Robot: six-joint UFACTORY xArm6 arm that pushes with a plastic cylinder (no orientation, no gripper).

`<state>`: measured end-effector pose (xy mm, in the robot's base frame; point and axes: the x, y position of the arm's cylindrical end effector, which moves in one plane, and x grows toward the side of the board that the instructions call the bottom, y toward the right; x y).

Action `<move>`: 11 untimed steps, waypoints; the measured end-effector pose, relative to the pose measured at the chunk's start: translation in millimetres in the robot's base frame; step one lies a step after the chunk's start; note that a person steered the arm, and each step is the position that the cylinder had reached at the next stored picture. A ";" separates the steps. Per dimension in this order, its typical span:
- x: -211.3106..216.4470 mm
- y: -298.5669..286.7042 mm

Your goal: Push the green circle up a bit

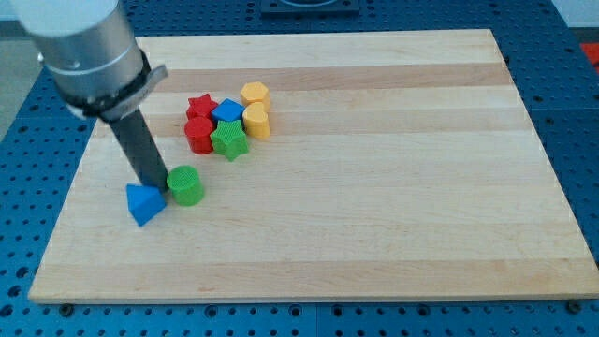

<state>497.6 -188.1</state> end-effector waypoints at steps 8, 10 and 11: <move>26.6 18.8; -8.4 -1.5; -32.9 14.6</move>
